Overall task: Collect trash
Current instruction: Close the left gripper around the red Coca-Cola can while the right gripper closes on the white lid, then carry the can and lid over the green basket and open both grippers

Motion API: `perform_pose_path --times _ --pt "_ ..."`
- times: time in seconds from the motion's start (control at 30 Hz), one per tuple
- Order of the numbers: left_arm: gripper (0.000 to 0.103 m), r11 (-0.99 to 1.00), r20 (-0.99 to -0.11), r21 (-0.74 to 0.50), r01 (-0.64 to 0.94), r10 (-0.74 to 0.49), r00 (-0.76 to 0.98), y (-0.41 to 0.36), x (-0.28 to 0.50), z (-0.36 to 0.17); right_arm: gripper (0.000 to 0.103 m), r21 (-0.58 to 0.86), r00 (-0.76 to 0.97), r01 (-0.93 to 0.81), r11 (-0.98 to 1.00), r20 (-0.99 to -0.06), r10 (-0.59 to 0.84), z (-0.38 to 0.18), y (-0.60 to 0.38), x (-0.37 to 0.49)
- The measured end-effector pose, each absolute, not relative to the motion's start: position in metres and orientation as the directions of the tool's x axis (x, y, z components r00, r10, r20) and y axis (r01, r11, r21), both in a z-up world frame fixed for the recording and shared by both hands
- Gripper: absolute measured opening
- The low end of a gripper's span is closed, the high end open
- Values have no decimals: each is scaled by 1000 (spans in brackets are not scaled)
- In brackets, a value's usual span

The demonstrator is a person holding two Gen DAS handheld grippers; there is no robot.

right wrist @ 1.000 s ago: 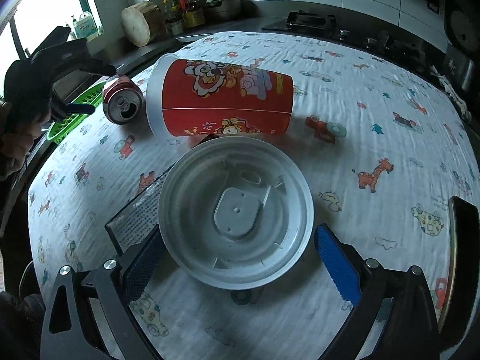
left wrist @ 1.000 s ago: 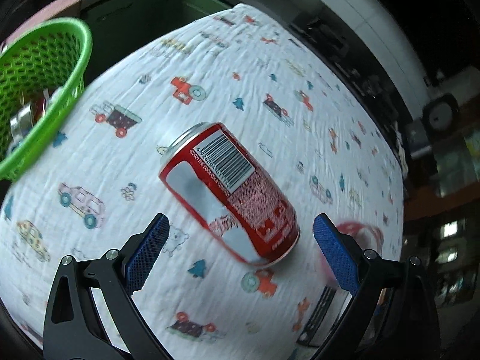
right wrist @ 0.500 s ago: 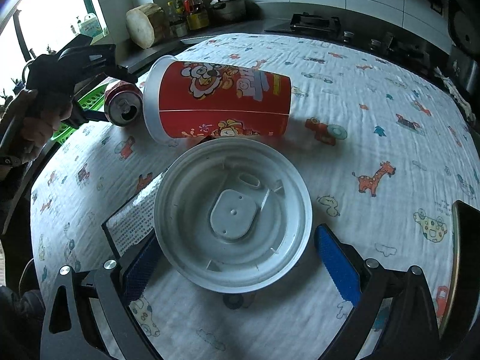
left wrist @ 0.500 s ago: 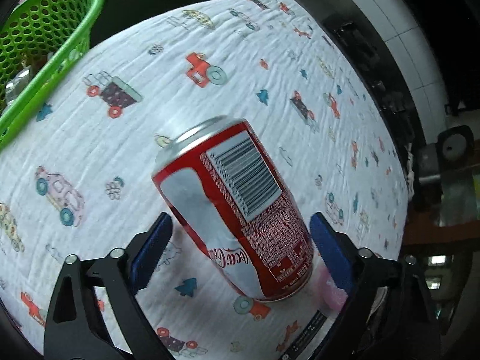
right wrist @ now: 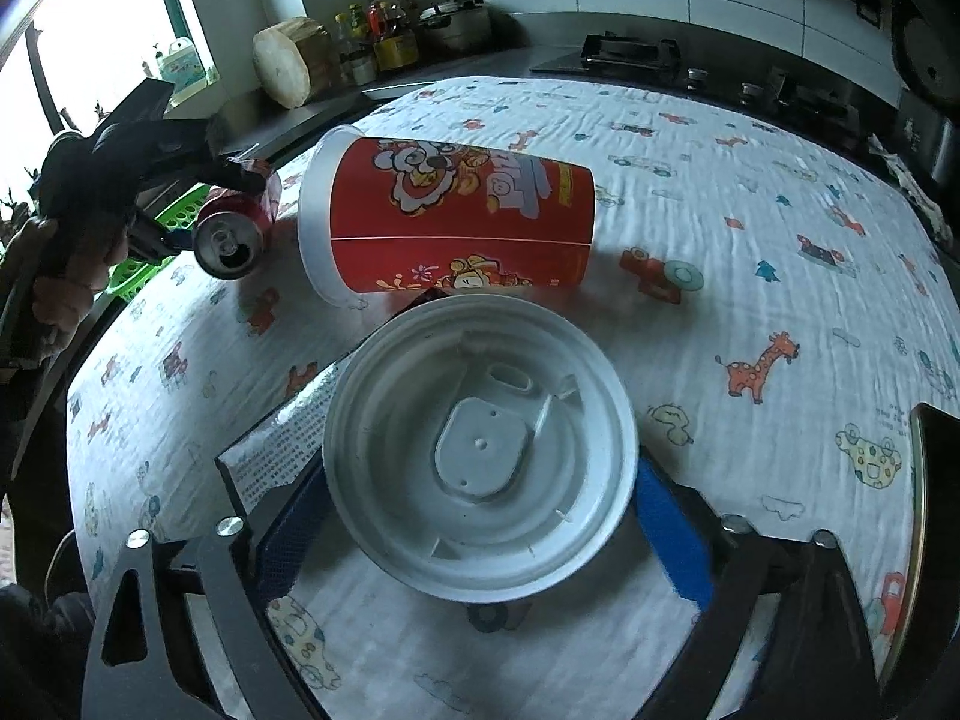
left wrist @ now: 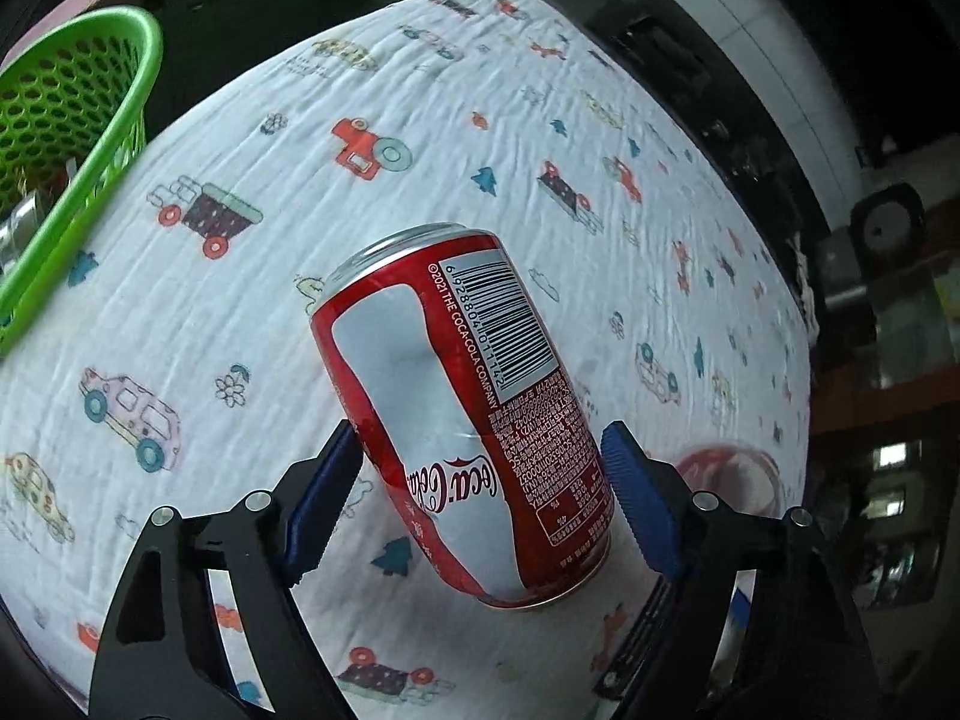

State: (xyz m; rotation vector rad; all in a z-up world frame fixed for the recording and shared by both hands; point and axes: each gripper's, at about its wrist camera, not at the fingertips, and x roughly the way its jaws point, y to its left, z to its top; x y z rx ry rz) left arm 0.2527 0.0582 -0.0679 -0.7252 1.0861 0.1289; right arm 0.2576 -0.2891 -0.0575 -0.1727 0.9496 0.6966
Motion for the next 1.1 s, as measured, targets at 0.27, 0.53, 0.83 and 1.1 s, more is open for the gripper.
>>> perform_pose_path --times 0.27,0.53,0.83,1.1 --pt "79 801 -828 -472 -370 -257 499 61 238 -55 90 118 424 -604 788 -790 443 -47 -288 248" --pt "79 827 -809 -469 -311 -261 526 70 217 -38 90 101 443 -630 770 -768 463 -21 -271 231" --pt "79 835 -788 -470 -285 -252 562 104 190 -20 90 110 419 -679 726 -754 506 -8 -217 222" --pt "79 835 -774 -460 -300 -212 597 151 163 -7 90 116 386 -724 680 -748 539 1 -157 218"
